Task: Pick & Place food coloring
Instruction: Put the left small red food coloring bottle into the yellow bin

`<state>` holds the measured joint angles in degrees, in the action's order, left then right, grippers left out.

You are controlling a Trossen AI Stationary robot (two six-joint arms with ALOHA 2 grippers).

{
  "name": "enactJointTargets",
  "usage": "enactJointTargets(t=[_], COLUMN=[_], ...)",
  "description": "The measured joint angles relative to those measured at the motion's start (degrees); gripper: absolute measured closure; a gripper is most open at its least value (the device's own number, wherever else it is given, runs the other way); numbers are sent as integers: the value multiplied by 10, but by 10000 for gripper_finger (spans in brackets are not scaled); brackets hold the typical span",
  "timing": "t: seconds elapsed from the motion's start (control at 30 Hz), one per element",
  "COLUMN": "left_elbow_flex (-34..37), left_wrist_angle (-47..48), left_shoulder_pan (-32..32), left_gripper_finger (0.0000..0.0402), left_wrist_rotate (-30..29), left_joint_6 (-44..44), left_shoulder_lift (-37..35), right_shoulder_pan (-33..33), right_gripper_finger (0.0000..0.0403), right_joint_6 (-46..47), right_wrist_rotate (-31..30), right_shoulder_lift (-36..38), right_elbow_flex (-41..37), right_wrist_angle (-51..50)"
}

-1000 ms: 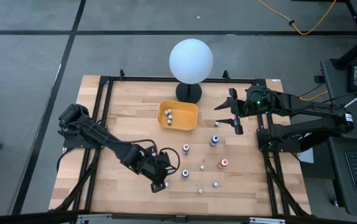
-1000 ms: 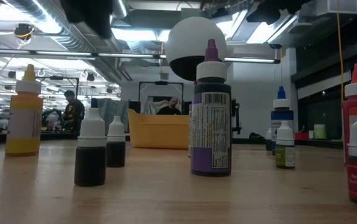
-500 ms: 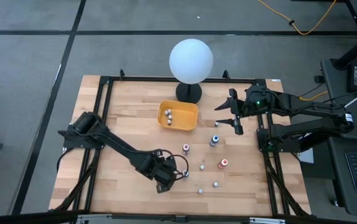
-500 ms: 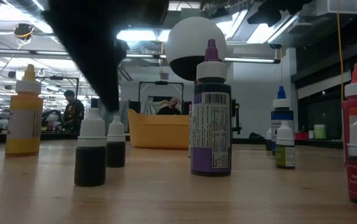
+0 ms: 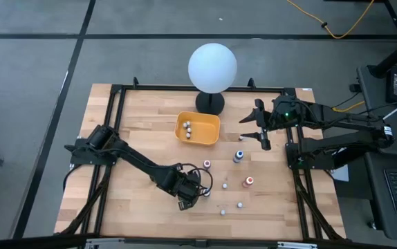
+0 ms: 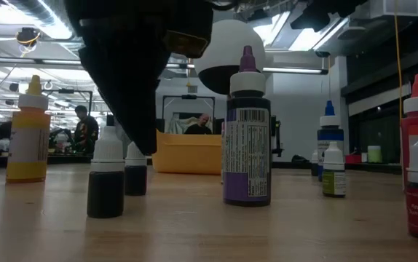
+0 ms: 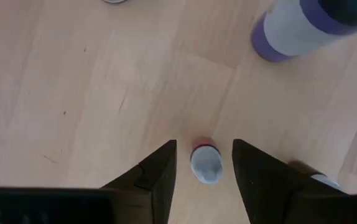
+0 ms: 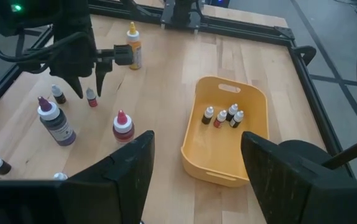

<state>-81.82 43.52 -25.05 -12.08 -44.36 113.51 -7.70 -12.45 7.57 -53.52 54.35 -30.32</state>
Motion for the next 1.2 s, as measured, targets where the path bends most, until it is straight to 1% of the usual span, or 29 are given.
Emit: enactJointTargets(t=[0.17,0.3,0.5,0.67,0.83,1.1,1.2], left_elbow_flex=[0,0,0,0,0,-1,-1], left_wrist_angle=[1,3,4,12,12,12,12], left_shoulder_pan=[1,0,-1,-1,1,1,1], left_gripper_finger=[265,267,266,275,295,347,356], left_wrist_rotate=[2,21,29,29,28,36,37], left_joint_6=[0,-3,-3,0,1,1,1], left_shoulder_lift=[0,0,0,0,0,-1,-1], right_shoulder_pan=[0,0,0,0,0,0,0], right_gripper_finger=[162,162,162,162,162,162,162], right_joint_6=[-2,-2,-10,-15,-15,-15,-15], right_wrist_rotate=[0,0,0,0,0,0,0], right_shoulder_lift=[0,0,0,0,0,0,0], right_elbow_flex=[0,0,0,0,0,0,0], right_wrist_angle=[-14,-18,-18,-18,-18,-18,-18])
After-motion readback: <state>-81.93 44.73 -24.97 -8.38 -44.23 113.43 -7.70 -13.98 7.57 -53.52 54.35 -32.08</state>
